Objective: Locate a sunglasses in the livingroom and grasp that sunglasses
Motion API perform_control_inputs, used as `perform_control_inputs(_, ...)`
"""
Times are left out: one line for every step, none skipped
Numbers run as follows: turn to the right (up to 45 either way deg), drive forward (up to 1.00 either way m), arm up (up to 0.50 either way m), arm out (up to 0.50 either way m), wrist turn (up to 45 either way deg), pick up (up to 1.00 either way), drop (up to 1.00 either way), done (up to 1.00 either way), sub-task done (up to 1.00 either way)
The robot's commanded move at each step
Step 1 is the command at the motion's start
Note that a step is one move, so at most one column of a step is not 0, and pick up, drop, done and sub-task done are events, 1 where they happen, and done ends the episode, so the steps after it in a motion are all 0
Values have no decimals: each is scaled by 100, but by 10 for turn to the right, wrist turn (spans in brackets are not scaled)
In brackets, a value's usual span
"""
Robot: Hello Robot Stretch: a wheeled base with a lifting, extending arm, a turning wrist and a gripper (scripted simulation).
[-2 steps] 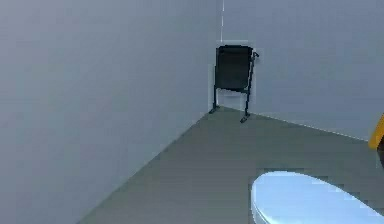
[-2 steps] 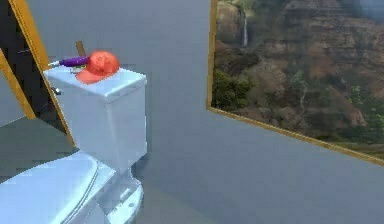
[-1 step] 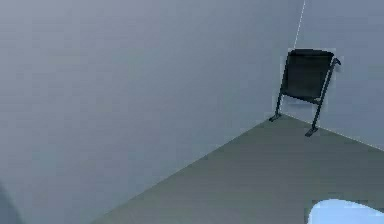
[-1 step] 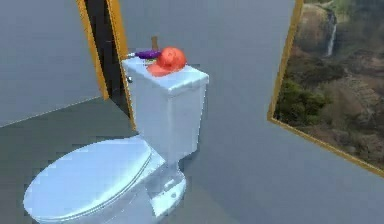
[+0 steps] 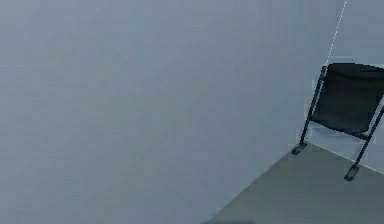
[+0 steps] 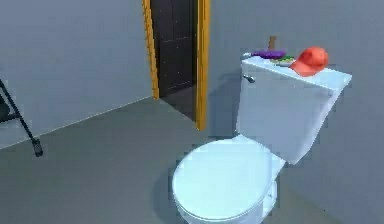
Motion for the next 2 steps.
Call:
perform_control_inputs(450,0,0,0,0,0,0,0,0)
perform_control_inputs(0,85,0,0,0,0,0,0,0)
